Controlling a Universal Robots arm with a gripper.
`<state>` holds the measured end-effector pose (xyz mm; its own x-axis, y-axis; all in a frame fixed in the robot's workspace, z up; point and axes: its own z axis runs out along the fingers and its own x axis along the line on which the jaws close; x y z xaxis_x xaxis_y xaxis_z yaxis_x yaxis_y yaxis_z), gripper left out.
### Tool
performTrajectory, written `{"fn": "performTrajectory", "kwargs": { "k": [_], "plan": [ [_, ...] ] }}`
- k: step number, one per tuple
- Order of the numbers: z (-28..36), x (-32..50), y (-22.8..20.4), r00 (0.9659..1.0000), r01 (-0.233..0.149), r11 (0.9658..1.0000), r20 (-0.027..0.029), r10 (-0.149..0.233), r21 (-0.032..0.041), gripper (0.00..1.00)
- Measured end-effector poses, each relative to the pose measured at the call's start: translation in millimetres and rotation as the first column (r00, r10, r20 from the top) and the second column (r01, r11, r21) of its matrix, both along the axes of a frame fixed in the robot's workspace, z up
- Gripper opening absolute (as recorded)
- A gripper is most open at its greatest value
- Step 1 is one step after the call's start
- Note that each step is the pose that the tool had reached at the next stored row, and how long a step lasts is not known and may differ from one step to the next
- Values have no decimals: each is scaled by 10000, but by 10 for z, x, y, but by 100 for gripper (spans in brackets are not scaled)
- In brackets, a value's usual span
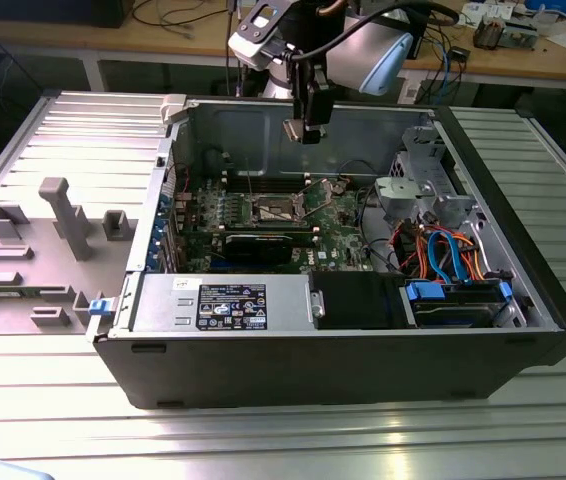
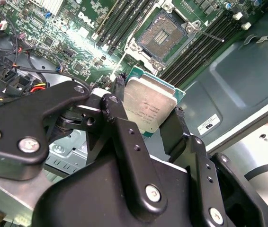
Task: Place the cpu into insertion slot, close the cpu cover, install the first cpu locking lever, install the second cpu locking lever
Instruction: 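Place the cpu into insertion slot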
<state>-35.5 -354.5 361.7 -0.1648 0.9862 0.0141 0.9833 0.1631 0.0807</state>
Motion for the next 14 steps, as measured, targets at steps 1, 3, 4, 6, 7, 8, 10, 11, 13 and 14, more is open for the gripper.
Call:
{"fn": "performTrajectory", "kwargs": {
  "k": [1,3,4,6,7,8,10,11,13,14],
  "plan": [
    [0,0,0,10000,1,10000,0,-1,0,55],
    [0,0,0,10000,1,10000,0,-1,0,55],
    [0,0,0,10000,3,10000,0,-3,0,55],
    [0,0,0,10000,33,10000,0,-33,0,55],
    [0,0,0,10000,60,10000,0,-60,1,55],
    [-1,0,0,10000,85,10000,0,-85,0,55],
    [-3,0,0,9999,168,9999,-3,-168,0,55],
    [-3,0,0,9998,192,9998,-3,-192,0,55],
    [-4,0,0,9997,262,9997,-3,-262,0,55],
    [-5,0,0,9995,310,9995,-3,-310,0,55]
  ]
}}
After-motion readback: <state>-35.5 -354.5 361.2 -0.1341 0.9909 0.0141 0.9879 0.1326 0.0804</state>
